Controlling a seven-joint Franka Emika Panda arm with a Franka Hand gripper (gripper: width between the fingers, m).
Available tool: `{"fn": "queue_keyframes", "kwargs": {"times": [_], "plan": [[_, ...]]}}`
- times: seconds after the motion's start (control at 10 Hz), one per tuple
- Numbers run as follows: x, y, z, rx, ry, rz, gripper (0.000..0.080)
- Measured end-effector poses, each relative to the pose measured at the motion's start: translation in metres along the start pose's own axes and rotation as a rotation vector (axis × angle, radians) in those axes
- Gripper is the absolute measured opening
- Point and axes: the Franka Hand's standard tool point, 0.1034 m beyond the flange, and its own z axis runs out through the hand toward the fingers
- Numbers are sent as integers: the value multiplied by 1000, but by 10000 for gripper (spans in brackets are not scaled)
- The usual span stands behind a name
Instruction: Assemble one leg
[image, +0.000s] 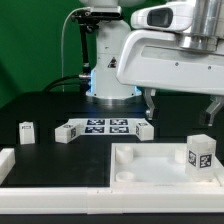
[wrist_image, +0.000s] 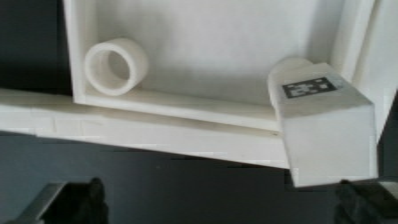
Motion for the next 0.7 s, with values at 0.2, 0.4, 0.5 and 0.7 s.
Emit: {"fn": "queue_keyframes", "kwargs": {"times": [0.2, 0.4, 0.5, 0.7], "plan": [[-9, 6, 1, 2, -117, -3, 649], [-3, 7, 3, -6, -81, -4, 649], [-4, 4, 4, -4, -74, -11, 649], [-4, -15, -5, 23, -52, -29, 649]]}}
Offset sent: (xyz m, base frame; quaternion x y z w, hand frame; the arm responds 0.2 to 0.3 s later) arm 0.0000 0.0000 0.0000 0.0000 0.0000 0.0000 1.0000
